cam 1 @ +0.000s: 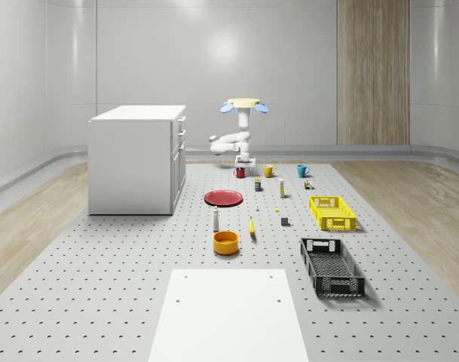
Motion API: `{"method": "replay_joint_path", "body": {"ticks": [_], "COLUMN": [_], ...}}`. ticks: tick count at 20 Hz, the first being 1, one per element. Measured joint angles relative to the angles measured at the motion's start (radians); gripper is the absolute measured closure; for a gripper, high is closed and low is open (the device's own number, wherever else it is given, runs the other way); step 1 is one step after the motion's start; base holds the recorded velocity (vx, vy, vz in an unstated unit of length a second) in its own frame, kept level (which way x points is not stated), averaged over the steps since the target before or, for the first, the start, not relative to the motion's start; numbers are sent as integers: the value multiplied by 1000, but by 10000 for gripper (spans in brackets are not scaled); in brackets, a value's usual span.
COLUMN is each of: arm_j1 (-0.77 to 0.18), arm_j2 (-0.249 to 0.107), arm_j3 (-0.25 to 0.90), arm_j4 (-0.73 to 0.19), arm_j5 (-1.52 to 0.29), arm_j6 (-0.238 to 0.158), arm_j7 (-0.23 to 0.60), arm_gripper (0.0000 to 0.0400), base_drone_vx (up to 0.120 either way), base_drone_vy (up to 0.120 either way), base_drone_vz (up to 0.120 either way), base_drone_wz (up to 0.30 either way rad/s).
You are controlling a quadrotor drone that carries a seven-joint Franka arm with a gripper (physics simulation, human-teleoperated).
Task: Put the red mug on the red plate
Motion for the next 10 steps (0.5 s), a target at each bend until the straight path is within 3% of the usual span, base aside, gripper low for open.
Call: {"method": "replay_joint_path", "body": {"ticks": [10], "arm_j1": [16], "arm_j2": [-48], "arm_j3": [-39], "arm_j4": [-6], "arm_j5": [-24], "arm_j6": [54], "arm_j7": [-5], "arm_gripper": [0], "base_drone_vx": [0], "base_drone_vy": [0], "base_drone_vz": [0], "base_drone_wz": [0]}}
